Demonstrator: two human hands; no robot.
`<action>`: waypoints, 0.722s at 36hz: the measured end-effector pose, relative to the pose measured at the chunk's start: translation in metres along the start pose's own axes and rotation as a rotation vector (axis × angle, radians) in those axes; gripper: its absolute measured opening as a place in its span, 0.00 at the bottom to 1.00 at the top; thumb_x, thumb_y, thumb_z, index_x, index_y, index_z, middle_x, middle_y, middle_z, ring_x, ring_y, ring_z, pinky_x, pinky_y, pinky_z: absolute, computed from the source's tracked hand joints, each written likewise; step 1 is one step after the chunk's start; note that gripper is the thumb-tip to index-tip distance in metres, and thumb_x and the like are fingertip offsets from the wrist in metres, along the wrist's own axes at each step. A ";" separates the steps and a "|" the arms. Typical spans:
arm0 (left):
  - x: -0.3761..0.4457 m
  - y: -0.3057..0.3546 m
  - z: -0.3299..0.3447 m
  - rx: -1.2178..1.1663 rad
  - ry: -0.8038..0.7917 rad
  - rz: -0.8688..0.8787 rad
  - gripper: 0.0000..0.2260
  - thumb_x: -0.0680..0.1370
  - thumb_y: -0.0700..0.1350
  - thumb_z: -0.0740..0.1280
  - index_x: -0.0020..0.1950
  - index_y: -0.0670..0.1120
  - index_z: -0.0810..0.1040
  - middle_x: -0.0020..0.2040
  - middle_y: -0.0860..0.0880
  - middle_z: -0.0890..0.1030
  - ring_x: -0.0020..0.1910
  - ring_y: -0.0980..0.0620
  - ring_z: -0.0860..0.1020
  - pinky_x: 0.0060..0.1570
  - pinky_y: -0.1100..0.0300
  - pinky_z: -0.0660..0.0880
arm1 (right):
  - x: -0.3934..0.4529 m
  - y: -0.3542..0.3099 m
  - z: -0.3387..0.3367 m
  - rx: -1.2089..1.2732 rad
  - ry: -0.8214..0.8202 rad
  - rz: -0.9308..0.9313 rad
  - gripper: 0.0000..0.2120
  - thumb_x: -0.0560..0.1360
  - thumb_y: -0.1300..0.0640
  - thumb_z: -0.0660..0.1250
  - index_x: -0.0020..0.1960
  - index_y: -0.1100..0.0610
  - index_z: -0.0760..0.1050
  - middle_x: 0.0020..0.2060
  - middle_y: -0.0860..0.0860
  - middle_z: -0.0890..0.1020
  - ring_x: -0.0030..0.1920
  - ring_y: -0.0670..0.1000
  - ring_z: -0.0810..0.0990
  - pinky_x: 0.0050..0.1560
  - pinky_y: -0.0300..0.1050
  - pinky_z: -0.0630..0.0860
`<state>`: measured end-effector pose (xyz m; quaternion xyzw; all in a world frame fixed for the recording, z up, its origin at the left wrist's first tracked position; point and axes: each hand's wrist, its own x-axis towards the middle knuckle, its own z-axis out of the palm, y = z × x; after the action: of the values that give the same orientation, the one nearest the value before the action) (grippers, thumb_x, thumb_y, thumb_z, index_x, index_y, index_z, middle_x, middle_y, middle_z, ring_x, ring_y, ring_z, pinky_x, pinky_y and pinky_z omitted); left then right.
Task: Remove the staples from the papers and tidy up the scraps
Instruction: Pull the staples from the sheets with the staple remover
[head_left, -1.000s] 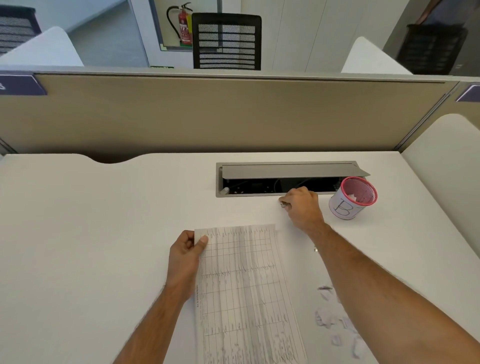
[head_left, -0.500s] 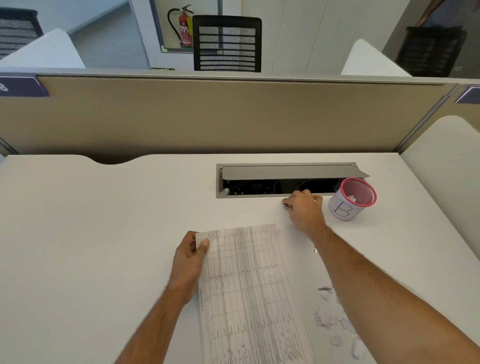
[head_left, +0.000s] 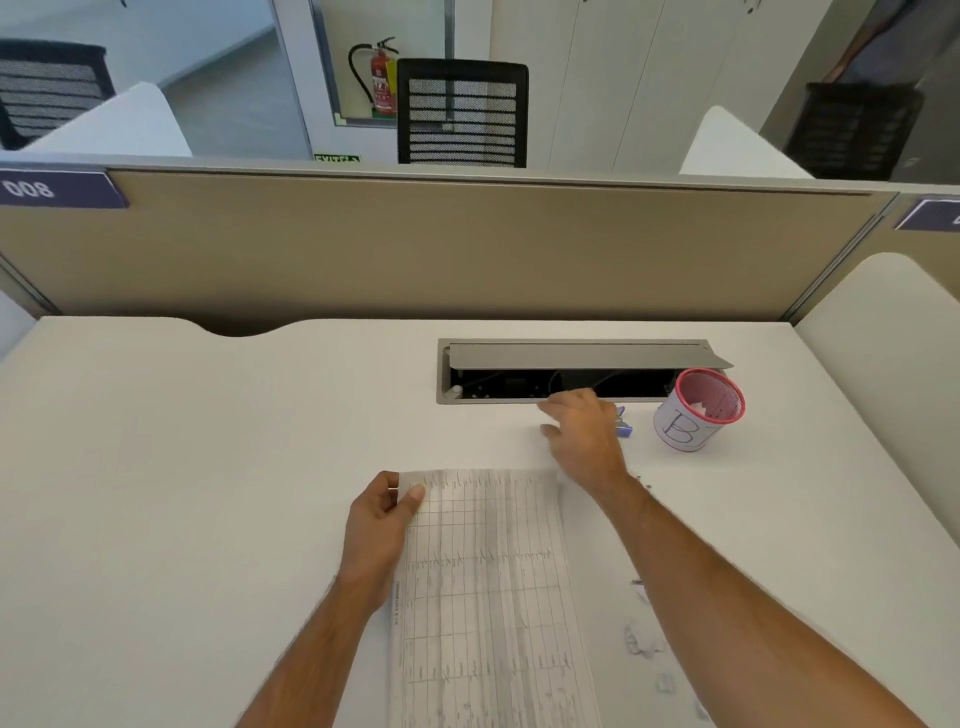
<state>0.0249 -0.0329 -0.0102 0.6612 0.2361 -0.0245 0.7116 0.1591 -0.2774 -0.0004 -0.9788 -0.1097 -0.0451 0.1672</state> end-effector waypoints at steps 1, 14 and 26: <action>-0.002 0.002 0.001 -0.004 0.011 0.015 0.04 0.81 0.41 0.70 0.52 0.40 0.81 0.50 0.39 0.86 0.53 0.37 0.85 0.57 0.38 0.82 | -0.005 -0.013 -0.002 0.067 0.000 -0.031 0.16 0.80 0.55 0.67 0.67 0.52 0.79 0.65 0.47 0.80 0.67 0.50 0.71 0.69 0.54 0.60; -0.033 0.020 -0.004 0.023 0.089 0.114 0.02 0.78 0.41 0.74 0.45 0.45 0.84 0.44 0.39 0.85 0.50 0.33 0.83 0.53 0.35 0.81 | -0.060 -0.120 -0.016 0.364 -0.415 -0.143 0.18 0.81 0.50 0.65 0.69 0.53 0.76 0.65 0.51 0.80 0.66 0.52 0.76 0.70 0.54 0.70; -0.069 0.030 -0.008 0.087 0.143 0.163 0.04 0.79 0.44 0.73 0.44 0.46 0.84 0.40 0.46 0.85 0.43 0.42 0.84 0.44 0.47 0.83 | -0.090 -0.136 -0.035 0.342 -0.251 -0.124 0.17 0.79 0.56 0.65 0.68 0.51 0.76 0.61 0.48 0.79 0.63 0.49 0.76 0.68 0.53 0.70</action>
<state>-0.0287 -0.0408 0.0431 0.7087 0.2304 0.0705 0.6631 0.0386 -0.1824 0.0647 -0.9255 -0.1957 0.0863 0.3126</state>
